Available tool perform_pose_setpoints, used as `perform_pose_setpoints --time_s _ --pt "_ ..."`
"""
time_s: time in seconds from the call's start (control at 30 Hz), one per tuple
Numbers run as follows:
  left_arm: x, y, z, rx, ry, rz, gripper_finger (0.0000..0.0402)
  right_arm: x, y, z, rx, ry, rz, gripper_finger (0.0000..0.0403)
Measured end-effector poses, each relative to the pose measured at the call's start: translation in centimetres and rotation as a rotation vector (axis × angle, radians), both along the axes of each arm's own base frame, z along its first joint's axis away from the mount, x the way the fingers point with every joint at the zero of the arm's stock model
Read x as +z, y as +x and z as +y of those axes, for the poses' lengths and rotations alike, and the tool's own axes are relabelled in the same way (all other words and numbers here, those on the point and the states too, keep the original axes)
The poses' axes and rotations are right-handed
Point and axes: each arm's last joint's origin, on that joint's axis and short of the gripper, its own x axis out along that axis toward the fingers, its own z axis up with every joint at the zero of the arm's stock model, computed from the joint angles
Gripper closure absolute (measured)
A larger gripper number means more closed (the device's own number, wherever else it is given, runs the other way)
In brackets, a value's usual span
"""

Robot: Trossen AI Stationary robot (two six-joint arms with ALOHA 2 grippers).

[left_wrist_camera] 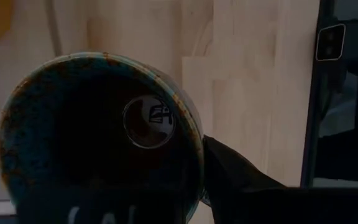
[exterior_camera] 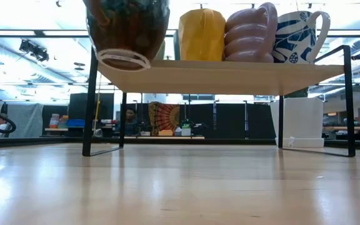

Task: Place coffee mugs
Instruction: Put the brown cup on the shelf aligned with the other green cup

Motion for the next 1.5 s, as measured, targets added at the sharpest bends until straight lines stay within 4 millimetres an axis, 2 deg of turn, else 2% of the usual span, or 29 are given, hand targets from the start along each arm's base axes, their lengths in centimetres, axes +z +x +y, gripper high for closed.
perform_pose_setpoints --time_s 0.33,0.6,0.83,1.23,1.5 --pt "2.4 -1.3 1.3 0.017 -0.024 -0.06 0.0364 0.0 0.0 -0.1 -0.028 -0.004 0.0 0.0291" --pt "3.6 -1.9 2.5 0.027 0.001 -0.106 0.0364 0.0 0.0 -0.1 -0.028 -0.003 -0.001 0.0291" --pt "3.7 -1.1 4.7 0.01 0.031 -0.106 0.0364 0.0 0.0 -0.1 -0.027 -0.003 -0.002 0.0291" --pt "3.7 0.1 8.8 0.091 0.025 -0.095 0.0363 0.0 0.0 -0.1 -0.028 0.004 0.002 0.0291" --pt "3.0 0.4 9.7 0.12 0.015 -0.067 0.0363 -0.1 -0.1 0.1 -0.016 0.005 0.006 0.0291"
